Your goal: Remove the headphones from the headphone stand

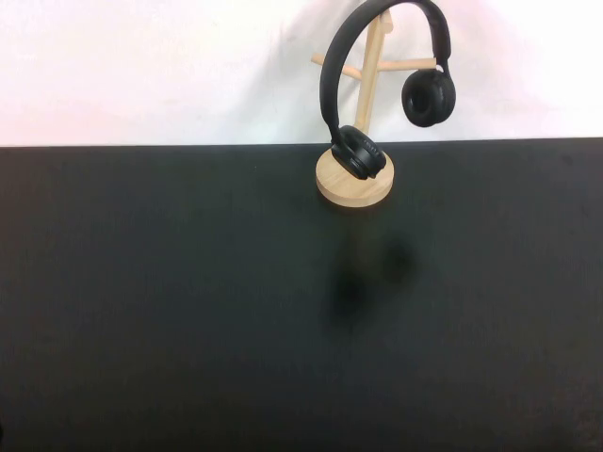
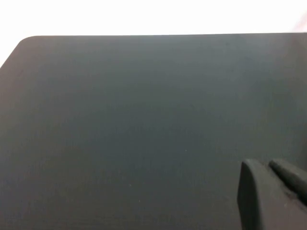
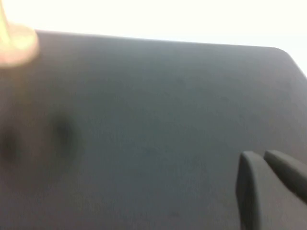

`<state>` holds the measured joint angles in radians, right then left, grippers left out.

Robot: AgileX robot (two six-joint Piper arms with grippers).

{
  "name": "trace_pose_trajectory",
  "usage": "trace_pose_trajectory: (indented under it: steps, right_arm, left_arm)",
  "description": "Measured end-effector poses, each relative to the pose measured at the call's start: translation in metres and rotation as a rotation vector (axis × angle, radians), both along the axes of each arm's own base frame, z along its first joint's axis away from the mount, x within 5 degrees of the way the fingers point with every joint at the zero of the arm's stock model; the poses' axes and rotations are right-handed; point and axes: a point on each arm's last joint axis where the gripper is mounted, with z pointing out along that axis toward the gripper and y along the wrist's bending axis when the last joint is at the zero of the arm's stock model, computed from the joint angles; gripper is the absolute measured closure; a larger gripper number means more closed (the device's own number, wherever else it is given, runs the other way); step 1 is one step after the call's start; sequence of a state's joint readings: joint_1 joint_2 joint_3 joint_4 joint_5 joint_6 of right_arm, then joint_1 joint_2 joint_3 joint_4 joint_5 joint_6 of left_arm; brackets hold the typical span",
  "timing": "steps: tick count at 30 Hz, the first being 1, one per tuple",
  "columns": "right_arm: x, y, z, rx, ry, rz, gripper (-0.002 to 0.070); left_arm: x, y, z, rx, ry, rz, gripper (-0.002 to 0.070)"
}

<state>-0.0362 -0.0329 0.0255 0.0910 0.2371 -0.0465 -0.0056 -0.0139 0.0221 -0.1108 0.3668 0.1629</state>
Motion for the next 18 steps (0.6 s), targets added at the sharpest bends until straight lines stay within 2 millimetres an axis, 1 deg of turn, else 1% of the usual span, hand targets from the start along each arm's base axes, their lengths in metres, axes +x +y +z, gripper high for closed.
trace_pose_trajectory:
  steps: [1,4,10,18]
  right_arm:
    - [0.0,0.0,0.0,0.0,0.0,0.0,0.0685]
    - [0.0,0.002,0.0,0.097,-0.004,0.009,0.0685]
    - [0.0,0.004,0.003,0.206,-0.032,0.015,0.0685]
    - [0.001,0.005,0.011,0.463,-0.112,0.012,0.0685]
  left_arm:
    - [0.0,0.0,0.0,0.0,0.0,0.0,0.0675]
    - [0.0,0.0,0.0,0.0,0.0,0.0,0.0675]
    - [0.0,0.0,0.0,0.0,0.0,0.0,0.0675]
    - [0.0,0.0,0.0,0.0,0.0,0.0,0.0675]
